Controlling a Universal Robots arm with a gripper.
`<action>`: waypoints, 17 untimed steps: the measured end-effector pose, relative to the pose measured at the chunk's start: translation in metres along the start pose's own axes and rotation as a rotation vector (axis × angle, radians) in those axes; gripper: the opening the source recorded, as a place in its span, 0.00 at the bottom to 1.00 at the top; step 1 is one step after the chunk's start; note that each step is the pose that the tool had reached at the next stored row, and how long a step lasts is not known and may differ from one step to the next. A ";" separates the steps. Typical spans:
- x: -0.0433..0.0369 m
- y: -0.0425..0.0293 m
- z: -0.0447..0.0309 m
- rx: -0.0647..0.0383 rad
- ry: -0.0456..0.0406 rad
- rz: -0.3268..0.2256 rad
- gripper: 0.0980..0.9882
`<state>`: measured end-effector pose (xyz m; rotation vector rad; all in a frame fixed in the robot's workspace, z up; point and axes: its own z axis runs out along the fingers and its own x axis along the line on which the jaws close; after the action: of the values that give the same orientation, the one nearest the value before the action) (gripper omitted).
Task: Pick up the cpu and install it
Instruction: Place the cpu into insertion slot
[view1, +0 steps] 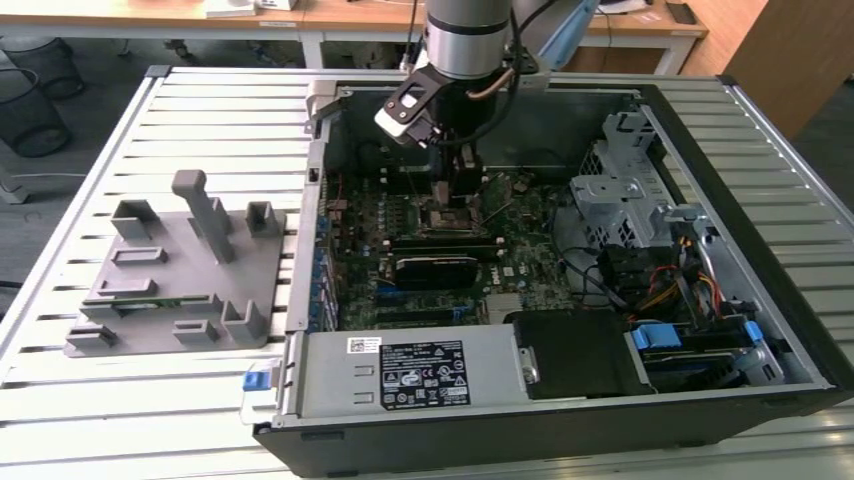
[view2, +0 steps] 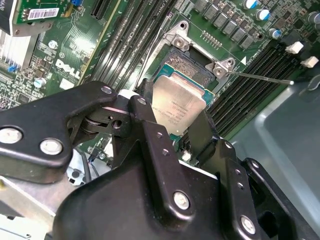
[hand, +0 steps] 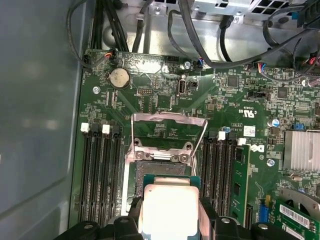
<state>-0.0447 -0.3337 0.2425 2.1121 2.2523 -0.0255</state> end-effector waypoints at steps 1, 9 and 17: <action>0.0000 0.0000 0.0009 0.000 -0.0001 0.000 0.48; 0.0004 0.0001 0.0075 0.000 -0.0001 0.000 0.48; 0.0009 -0.0004 0.0183 -0.002 0.0001 0.000 0.48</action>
<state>-0.0446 -0.3338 0.2242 2.1110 2.2516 -0.0231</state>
